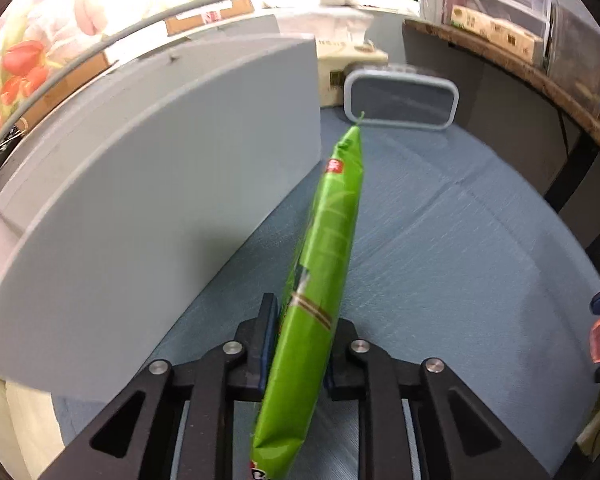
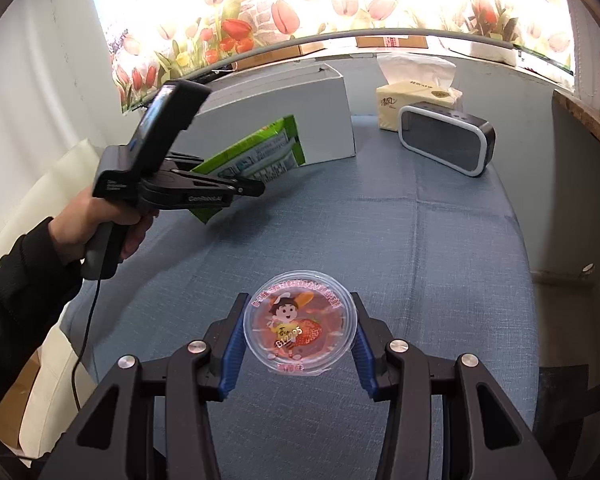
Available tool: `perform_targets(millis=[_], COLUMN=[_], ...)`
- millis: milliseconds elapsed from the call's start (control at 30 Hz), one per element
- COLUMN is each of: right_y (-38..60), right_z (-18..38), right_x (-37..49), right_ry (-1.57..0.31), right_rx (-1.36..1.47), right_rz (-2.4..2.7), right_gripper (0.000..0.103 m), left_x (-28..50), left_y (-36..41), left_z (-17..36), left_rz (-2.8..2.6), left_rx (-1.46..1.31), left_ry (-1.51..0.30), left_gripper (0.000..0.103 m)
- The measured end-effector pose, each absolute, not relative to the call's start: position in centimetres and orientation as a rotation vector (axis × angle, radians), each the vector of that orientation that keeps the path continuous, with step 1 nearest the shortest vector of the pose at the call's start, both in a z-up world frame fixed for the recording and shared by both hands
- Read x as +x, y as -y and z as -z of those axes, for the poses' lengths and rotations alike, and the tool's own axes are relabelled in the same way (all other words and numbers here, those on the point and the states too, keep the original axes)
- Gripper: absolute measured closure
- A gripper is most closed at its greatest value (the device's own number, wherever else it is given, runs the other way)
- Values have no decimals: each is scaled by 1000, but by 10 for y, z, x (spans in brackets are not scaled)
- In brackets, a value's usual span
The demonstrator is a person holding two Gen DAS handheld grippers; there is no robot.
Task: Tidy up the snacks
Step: 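Grasp the red-lidded jelly cup with right gripper while left grasps the green seaweed packet, then grasp the long green snack bar with the left gripper, then lower the green bar and jelly cup into the white box and open both grippers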
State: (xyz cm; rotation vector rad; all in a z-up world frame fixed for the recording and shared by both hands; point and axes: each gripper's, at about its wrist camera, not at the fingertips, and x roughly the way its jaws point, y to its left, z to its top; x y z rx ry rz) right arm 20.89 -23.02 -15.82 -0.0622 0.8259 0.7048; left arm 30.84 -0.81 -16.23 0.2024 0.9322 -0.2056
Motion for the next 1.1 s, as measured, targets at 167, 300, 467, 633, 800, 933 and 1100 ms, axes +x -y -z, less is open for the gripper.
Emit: perform_targets(millis=[167, 300, 467, 633, 800, 933, 1100], right_y=[228, 228, 220, 196, 157, 122, 82], right_z=[148, 137, 118, 91, 61, 42, 27], right_x=[200, 193, 190, 201, 228, 262, 318], right_ry=[-797, -765, -713, -656, -600, -580, -601], right_rx=[-58, -40, -44, -81, -131, -148, -133], right_rz=[-713, -714, -704, -716, -749, -780, -779], right_gripper=[53, 53, 53, 53, 52, 52, 52], left_x=[285, 257, 226, 204, 207, 222, 257], left_y=[7, 9, 14, -3, -32, -55, -82], left_z=[139, 117, 90, 58, 33, 26, 24], left_rz=[200, 181, 138, 88, 36, -6, -20], left_rx=[150, 116, 46, -33, -110, -145, -177], left_ry=[-889, -835, -760, -671, -629, -616, -634], left_gripper=[83, 83, 83, 83, 82, 82, 82])
